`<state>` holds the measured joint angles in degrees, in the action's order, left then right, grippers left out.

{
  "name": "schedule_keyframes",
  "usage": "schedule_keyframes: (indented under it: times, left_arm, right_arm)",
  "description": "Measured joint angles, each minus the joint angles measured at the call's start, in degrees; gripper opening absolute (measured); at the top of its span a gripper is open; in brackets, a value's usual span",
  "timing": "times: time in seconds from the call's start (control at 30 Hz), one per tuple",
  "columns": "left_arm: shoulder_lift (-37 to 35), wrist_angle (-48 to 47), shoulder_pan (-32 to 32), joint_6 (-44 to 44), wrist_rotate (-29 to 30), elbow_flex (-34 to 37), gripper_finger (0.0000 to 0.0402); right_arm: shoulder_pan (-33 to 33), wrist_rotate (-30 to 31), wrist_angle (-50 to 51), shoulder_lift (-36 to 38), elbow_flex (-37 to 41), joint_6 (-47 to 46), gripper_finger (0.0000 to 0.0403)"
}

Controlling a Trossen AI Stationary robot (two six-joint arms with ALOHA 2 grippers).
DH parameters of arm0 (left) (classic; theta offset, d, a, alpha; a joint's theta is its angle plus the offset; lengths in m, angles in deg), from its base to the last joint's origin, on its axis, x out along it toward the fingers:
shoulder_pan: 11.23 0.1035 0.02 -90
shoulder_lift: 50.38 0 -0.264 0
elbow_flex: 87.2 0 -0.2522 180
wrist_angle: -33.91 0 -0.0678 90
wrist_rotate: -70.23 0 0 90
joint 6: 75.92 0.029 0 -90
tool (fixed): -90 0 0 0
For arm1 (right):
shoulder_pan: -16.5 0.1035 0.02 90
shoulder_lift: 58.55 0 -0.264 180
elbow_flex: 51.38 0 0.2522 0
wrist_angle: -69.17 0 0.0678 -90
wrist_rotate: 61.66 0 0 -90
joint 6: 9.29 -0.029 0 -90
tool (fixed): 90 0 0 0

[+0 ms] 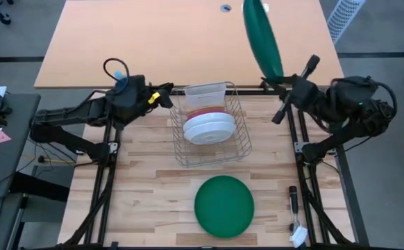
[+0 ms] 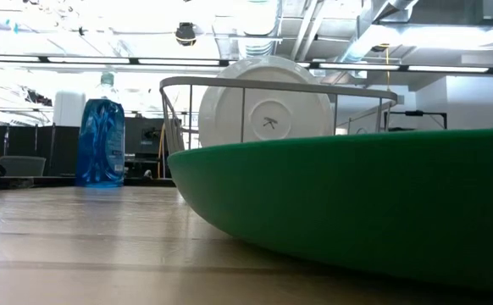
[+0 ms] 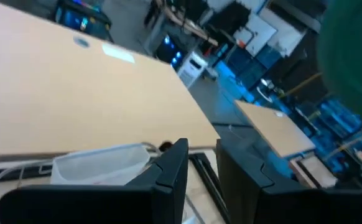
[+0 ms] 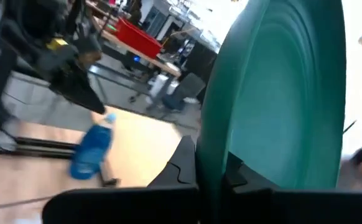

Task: Sort dishes
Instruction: Put the green plate in the dish rack

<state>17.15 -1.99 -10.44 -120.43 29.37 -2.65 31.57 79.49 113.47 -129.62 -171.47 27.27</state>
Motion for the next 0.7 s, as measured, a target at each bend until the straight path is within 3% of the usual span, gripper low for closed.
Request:
schedule_keyframes:
  times: [0.2, 0.43, 0.53, 0.7]
  left_arm:
    - [0.0, -3.6, 5.0, -1.1, -9.6, 0.0, 0.0079]
    - [-0.1, -3.8, 10.6, 0.3, -15.7, 0.0, 0.0079]
    - [-0.1, -2.2, 13.4, 0.8, -17.7, 0.0, 0.0079]
    - [0.1, 4.7, 17.6, 5.7, -23.6, 0.0, 0.0079]
  right_arm:
    - [0.1, -2.6, 13.4, -0.1, 0.0, -17.1, 0.0006]
    - [-3.0, -12.1, 23.1, 0.6, 0.0, -25.7, 0.0006]
    - [-8.0, -21.6, 22.4, 2.0, 0.0, -29.9, 0.0006]
    - [-19.0, -46.4, 22.0, 4.0, 0.0, -31.8, 0.0006]
